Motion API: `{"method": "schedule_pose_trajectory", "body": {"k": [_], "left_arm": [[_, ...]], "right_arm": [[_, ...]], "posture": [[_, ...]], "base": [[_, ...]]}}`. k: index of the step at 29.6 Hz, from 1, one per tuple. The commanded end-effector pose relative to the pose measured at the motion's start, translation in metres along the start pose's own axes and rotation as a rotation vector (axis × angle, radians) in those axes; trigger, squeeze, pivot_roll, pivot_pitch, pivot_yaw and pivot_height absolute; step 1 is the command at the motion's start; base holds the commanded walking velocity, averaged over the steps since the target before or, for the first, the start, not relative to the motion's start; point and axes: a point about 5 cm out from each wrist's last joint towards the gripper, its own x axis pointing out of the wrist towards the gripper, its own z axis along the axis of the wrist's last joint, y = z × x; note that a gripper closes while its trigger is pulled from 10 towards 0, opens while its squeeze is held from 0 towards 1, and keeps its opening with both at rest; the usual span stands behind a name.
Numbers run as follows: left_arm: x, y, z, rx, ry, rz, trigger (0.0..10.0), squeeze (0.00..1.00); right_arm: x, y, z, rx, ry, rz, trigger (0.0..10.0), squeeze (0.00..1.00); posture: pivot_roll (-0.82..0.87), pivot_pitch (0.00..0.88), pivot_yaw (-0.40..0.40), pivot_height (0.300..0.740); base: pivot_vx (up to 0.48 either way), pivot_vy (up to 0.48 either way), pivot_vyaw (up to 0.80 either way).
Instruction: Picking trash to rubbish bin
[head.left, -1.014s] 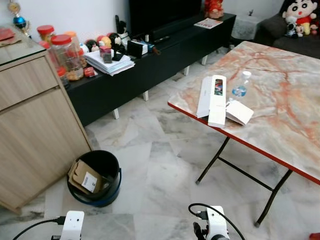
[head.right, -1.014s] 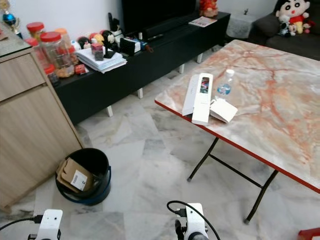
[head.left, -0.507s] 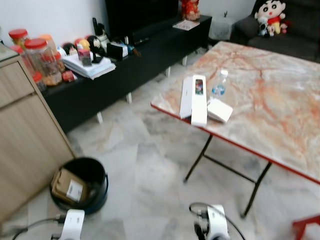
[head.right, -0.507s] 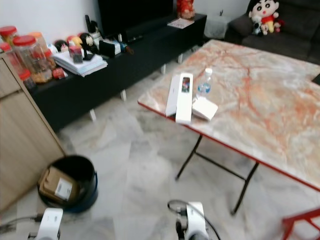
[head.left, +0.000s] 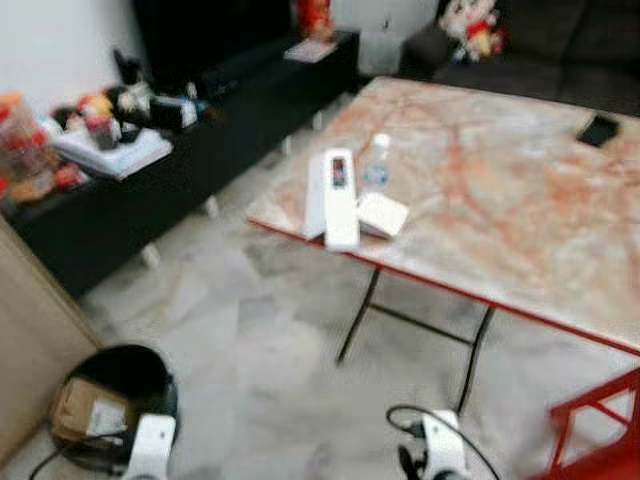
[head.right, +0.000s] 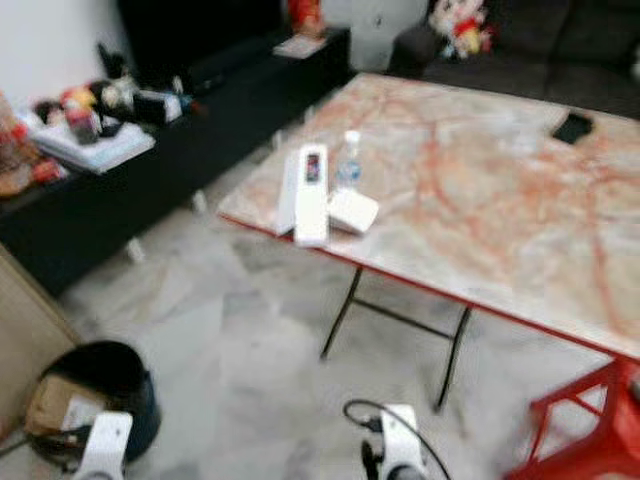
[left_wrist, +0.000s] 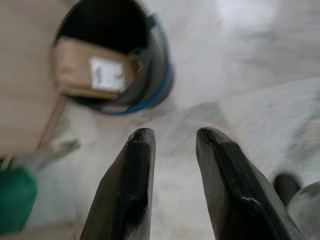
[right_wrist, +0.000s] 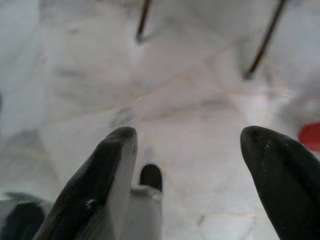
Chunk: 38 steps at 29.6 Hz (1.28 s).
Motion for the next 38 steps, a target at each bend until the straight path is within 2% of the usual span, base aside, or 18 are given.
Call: {"method": "schedule_pose_trajectory", "body": {"k": [1, 15, 38], "left_arm": [[0.0001, 0.0064, -0.0043, 0.009, 0.018, 0.017, 10.0, 0.0], [0.0, 0.0062, -0.0046, 0.027, 0.014, 0.01, 10.0, 0.0], [0.0002, 0.0052, -0.0014, 0.01, -0.002, 0.017, 10.0, 0.0]], "right_arm": [[-0.0004, 0.0062, -0.0045, 0.011, 0.013, 0.013, 10.0, 0.0], [-0.0009, 0.0073, -0.0071, 0.016, 0.016, 0.014, 10.0, 0.0], [0.0006, 0.0084, 0.0006, 0.012, -0.011, 0.02, 10.0, 0.0]], "posture": [[-0.03, 0.0, 0.022, 0.74], [-0.03, 0.005, 0.025, 0.74], [-0.03, 0.008, 0.022, 0.74]], "base": [[0.0, 0.0, -0.79], [0.0, 0.0, -0.79], [0.0, 0.0, 0.0]]}}
